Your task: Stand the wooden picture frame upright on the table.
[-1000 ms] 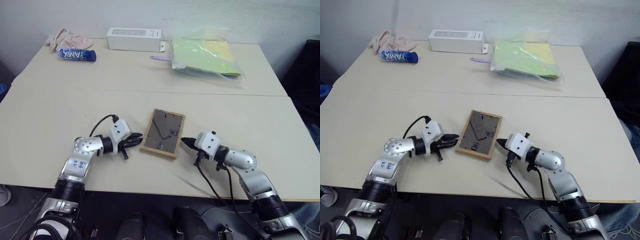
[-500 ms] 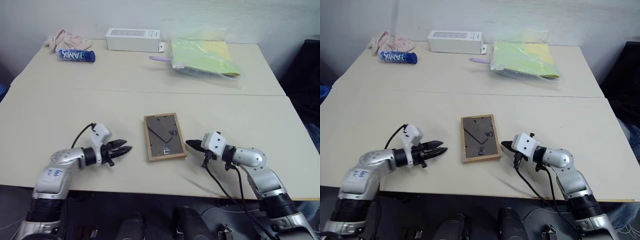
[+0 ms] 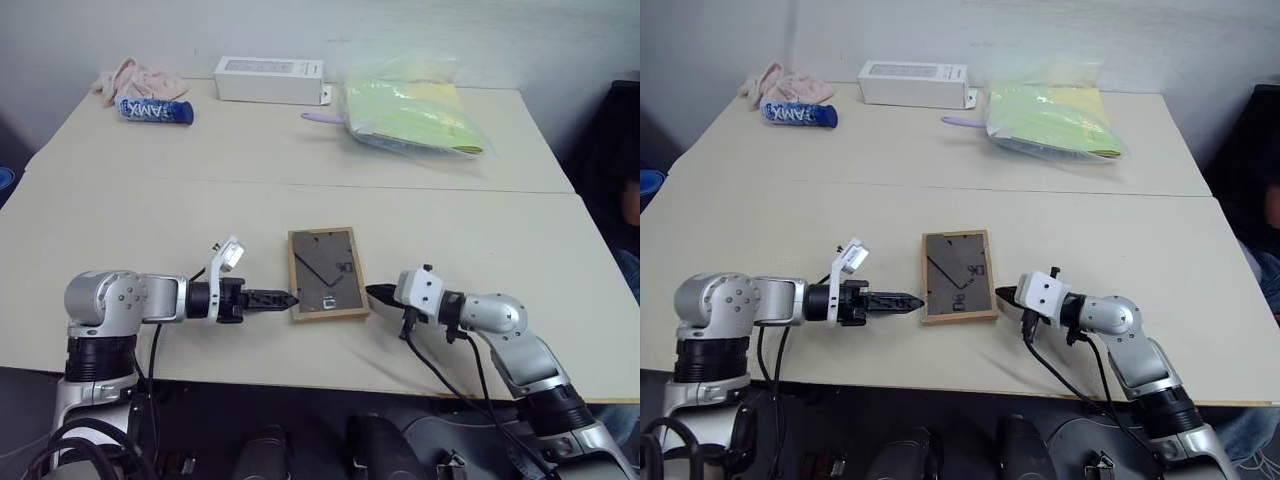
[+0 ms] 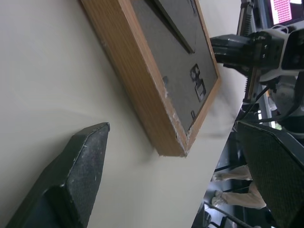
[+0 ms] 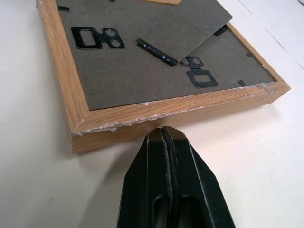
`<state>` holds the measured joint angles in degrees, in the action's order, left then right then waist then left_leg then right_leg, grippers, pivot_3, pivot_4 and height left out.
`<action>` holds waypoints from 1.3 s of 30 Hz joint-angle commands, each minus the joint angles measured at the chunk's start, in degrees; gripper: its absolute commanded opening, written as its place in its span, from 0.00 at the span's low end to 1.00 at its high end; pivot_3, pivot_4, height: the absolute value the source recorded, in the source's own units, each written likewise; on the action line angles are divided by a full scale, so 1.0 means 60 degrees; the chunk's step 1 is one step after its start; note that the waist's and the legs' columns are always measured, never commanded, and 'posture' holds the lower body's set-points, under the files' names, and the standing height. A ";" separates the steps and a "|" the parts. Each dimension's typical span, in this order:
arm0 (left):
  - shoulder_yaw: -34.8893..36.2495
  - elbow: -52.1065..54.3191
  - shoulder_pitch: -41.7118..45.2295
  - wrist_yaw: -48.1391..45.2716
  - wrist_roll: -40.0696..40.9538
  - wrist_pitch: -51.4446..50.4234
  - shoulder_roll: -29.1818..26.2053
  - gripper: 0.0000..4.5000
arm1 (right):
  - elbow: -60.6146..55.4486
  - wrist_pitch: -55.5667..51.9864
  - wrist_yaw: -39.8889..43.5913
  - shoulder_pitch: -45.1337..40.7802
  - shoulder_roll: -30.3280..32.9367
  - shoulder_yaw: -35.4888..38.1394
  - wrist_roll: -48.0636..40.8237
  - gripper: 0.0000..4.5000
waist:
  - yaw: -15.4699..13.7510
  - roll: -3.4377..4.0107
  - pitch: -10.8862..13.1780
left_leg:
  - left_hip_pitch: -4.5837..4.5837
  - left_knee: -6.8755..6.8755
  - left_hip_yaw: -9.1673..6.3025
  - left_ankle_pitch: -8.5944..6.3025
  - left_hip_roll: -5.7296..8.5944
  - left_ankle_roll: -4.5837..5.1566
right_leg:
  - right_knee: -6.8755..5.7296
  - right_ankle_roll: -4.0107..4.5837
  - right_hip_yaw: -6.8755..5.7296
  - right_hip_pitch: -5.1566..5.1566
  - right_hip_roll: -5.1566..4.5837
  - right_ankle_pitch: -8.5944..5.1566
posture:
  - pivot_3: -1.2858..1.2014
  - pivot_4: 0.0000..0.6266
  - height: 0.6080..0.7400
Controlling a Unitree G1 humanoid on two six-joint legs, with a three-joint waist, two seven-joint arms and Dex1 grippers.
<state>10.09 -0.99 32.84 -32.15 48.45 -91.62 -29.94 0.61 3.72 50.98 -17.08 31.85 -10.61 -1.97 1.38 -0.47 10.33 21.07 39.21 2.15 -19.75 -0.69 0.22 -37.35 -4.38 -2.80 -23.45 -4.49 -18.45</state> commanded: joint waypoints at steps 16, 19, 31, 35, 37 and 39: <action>-0.0324 -0.2148 0.0457 0.3600 0.3349 -0.0147 0.0785 0.59 | -0.0378 0.0200 -0.0262 0.0083 -0.0214 -0.0065 0.0136 0.00 | -0.0207 -0.0001 -0.0022 | 0.0003 0.0007 -0.0008 0.0000 0.0015 0.0001 | 0.0007 -0.0001 -0.0005 0.0005 -0.0008 0.0000 | 0.52 0.24 1.00; -0.0111 -0.2262 0.0335 0.3767 0.3795 -0.0147 0.0821 0.40 | -0.0343 0.0269 -0.0159 0.0112 -0.0145 0.0068 -0.0036 0.00 | -0.0197 -0.0002 -0.0022 | 0.0004 0.0007 -0.0006 0.0001 0.0012 -0.0001 | 0.0007 -0.0001 -0.0007 0.0004 -0.0004 0.0000 | 0.52 0.24 1.00; 0.0654 0.0935 -0.1272 0.1679 0.2768 0.3010 0.0748 0.28 | -0.1438 -0.2073 0.1374 -0.0003 0.0070 0.1761 -0.4073 0.13 | -0.0153 -0.0007 -0.0018 | 0.0008 0.0007 -0.0009 0.0003 0.0003 -0.0008 | 0.0020 -0.0001 -0.0010 0.0002 0.0000 0.0001 | 0.52 0.24 1.00; -0.0452 0.1554 -0.1971 -0.0233 0.1383 0.4589 -0.0272 0.28 | -0.1961 -0.3281 0.1776 -0.0335 0.0243 0.1906 -0.5239 0.43 | -0.0126 -0.0001 -0.0019 | 0.0000 -0.0008 -0.0003 0.0012 -0.0008 -0.0033 | 0.0060 0.0005 -0.0010 0.0001 0.0017 -0.0002 | 0.52 0.24 1.00; -0.1060 0.1861 -0.2236 -0.1202 0.0604 0.5606 -0.0611 0.28 | -0.2238 -0.4398 0.1580 -0.1064 0.0082 0.1590 -0.5736 0.58 | -0.0105 0.0002 -0.0017 | 0.0002 -0.0008 0.0001 0.0013 -0.0006 -0.0030 | 0.0061 0.0006 -0.0005 0.0000 0.0015 -0.0002 | 0.52 0.24 1.00; -0.1344 0.1910 -0.2300 -0.1556 0.0231 0.6062 -0.0653 0.28 | -0.2286 -0.4824 0.1396 -0.1537 -0.0099 0.1298 -0.5692 0.70 | -0.0061 0.0005 -0.0015 | 0.0003 -0.0011 0.0007 0.0012 -0.0004 -0.0026 | 0.0058 0.0006 0.0003 -0.0006 0.0009 -0.0002 | 0.52 0.24 1.00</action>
<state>3.45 7.60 19.04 -38.16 51.33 -58.44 -33.76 -10.08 -23.08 60.04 -24.96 31.95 -2.09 -34.38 1.01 -0.44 10.24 21.10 39.14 2.14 -19.67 -0.74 0.06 -36.99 -4.34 -2.82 -23.49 -4.43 -18.47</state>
